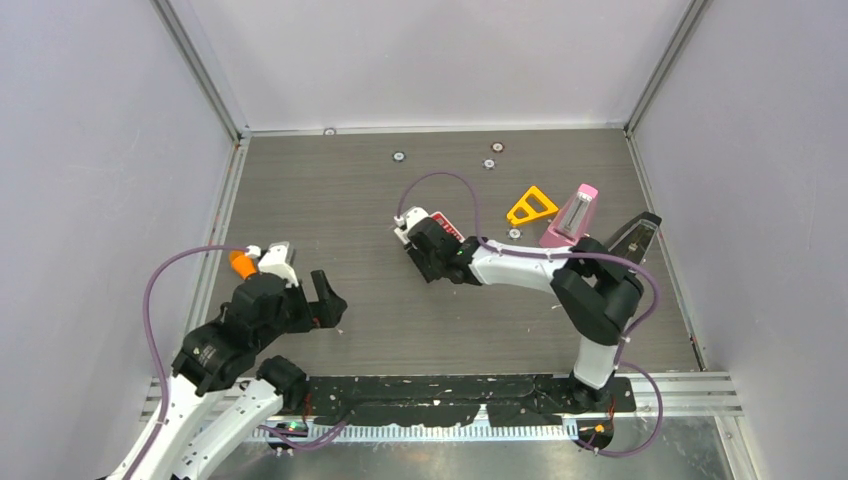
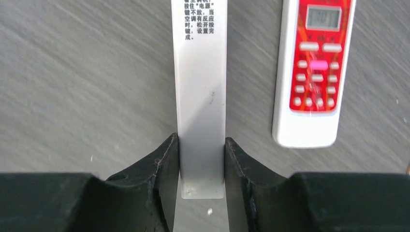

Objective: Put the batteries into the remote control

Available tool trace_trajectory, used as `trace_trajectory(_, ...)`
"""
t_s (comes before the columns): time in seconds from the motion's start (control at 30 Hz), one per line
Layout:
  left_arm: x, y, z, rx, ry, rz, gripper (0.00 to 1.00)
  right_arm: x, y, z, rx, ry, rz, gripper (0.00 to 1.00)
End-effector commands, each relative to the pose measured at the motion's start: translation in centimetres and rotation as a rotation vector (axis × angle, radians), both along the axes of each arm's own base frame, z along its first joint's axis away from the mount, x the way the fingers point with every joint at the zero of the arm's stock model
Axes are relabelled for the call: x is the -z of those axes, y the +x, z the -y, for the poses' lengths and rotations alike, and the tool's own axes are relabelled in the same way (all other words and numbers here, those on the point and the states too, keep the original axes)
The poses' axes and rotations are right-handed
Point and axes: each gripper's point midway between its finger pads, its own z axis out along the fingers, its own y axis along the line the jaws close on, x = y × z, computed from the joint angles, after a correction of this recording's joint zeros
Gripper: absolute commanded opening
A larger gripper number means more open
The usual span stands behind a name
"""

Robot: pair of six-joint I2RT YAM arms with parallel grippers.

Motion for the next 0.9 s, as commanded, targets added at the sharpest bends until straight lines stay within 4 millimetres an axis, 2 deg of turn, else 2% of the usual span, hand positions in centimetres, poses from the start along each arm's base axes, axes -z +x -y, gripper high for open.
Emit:
trace_trajectory(0.0,0.5,-1.1,0.2,-0.014,-0.018,-0.104,1.0,0.0,2.1,-2.4,-0.031,0.001,0.032,0.2)
trace_trajectory(0.2,1.6,-1.7,-1.2,-0.133,0.008,-0.193,1.0,1.0,3.1,-2.7,0.004,-0.008,-0.003,0.21)
trace_trajectory(0.27,1.5,-1.7,-1.7,-0.16,0.017,-0.193,1.0,1.0,3.3,-2.7,0.016,-0.007,-0.009,0.26)
trace_trajectory(0.33,0.7,-1.4,-2.0,-0.142,0.037,-0.146,1.0,0.8,3.4,-2.7,0.029,-0.008,-0.015,0.44)
trace_trajectory(0.37,0.4,-1.2,-2.5,-0.14,0.065,-0.115,1.0,0.8,3.2,-2.5,0.03,-0.015,-0.022,0.55)
trace_trajectory(0.4,0.3,-1.0,-3.2,-0.164,0.086,-0.093,1.0,0.7,3.1,-2.4,0.029,-0.014,-0.026,0.62)
trace_trajectory(0.43,0.1,-0.9,-4.1,-0.204,0.103,-0.069,1.0,-0.1,3.1,-2.5,0.026,0.004,-0.017,0.73)
trace_trajectory(0.47,-0.2,-0.7,-4.2,-0.213,0.091,-0.04,1.0,-0.2,2.8,-2.3,0.028,0.011,-0.02,0.78)
trace_trajectory(0.5,-0.4,-0.5,-4.0,-0.199,0.067,-0.007,1.0,-1.5,2.9,-2.4,0.03,0.04,0.001,0.88)
trace_trajectory(0.53,-0.7,-0.5,-3.5,-0.168,0.04,0.025,1.0,-1.9,2.8,-2.3,0.034,0.052,0.002,0.92)
trace_trajectory(0.57,-1.1,-0.5,-3.0,-0.142,0.009,0.053,1.0,-3.5,2.8,-2.3,0.035,0.084,0.022,1.0)
trace_trajectory(0.6,-1.5,-0.8,-2.4,-0.104,-0.019,0.075,1.0,-4.2,2.6,-2.1,0.039,0.097,0.027,0.98)
trace_trajectory(0.63,-2.0,-1.0,-2.0,-0.073,-0.039,0.094,1.0,-6.0,2.5,-1.9,0.041,0.125,0.047,0.96)
trace_trajectory(0.67,-2.4,-1.2,-2.0,-0.06,-0.048,0.108,1.0,-6.6,2.1,-1.4,0.049,0.126,0.045,0.96)
trace_trajectory(0.7,-2.8,-1.4,-2.2,-0.058,-0.047,0.118,1.0,-8.8,1.8,-1.0,0.053,0.158,0.07,0.96)
trace_trajectory(0.73,-3.1,-1.6,-2.5,-0.065,-0.038,0.124,1.0,-9.1,1.2,-0.2,0.066,0.152,0.061,0.95)
trace_trajectory(0.77,-3.4,-1.8,-2.9,-0.074,-0.028,0.126,1.0,-11.4,0.8,0.4,0.071,0.195,0.089,0.95)
trace_trajectory(0.8,-3.6,-2.0,-3.3,-0.077,-0.019,0.127,1.0,-12.7,0.0,1.6,0.089,0.218,0.102,0.95)
trace_trajectory(0.83,-4.0,-2.3,-3.5,-0.076,-0.015,0.134,1.0,-12.9,-0.6,2.8,0.116,0.218,0.106,0.95)
trace_trajectory(0.87,-4.3,-2.5,-3.8,-0.077,-0.009,0.141,1.0,-14.9,-1.4,4.2,0.135,0.245,0.134,0.95)
